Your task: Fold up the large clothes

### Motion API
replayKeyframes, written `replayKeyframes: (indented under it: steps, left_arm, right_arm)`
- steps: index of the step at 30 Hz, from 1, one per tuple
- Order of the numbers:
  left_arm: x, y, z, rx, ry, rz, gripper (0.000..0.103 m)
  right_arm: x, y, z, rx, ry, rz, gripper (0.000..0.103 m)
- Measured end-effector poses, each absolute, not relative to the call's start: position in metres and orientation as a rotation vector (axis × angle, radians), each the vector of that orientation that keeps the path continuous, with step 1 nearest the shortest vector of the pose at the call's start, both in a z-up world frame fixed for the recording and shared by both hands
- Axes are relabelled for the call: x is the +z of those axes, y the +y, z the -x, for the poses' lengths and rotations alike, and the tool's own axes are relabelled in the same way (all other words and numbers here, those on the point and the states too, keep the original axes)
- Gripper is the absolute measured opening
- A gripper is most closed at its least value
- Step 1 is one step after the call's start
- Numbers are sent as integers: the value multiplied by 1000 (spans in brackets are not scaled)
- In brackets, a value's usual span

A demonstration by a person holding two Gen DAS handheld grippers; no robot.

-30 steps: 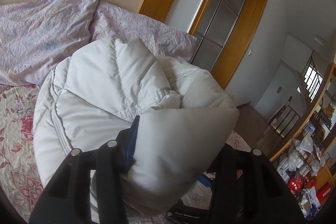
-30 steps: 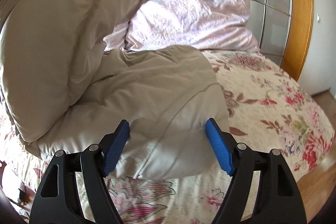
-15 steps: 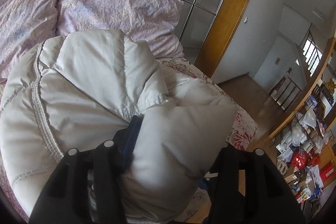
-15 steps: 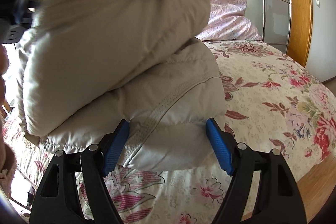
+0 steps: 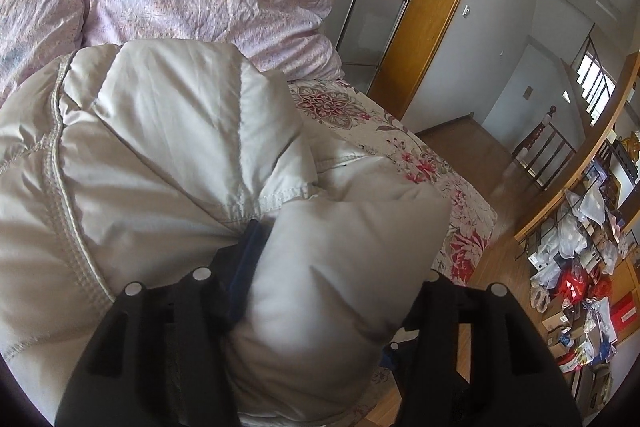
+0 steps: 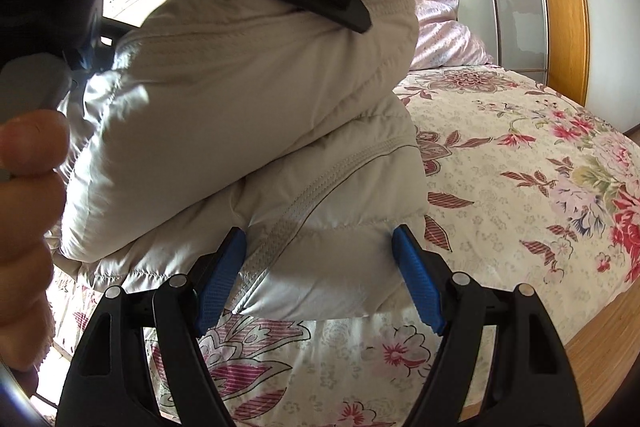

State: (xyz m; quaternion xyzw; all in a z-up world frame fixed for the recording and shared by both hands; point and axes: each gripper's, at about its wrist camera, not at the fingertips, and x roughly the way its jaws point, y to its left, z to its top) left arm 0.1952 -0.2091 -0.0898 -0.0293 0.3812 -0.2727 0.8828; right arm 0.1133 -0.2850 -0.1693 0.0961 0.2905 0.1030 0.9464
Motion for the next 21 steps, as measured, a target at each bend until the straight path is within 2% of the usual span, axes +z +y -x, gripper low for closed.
replayKeyframes:
  steps: [11, 14, 16, 21]
  left_arm:
    - [-93, -212, -200, -584, 834, 75, 59]
    - [-82, -205, -194, -587, 819, 89, 66]
    - [-73, -200, -188, -598, 812, 105, 74]
    - [-46, -178, -170, -617, 773, 140, 82]
  right_arm:
    - [-175, -288, -116, 204, 600, -216, 78]
    - [-176, -289, -117, 204, 602, -218, 79]
    - [-176, -288, -116, 200, 604, -218, 79]
    - [-175, -286, -117, 193, 610, -211, 80]
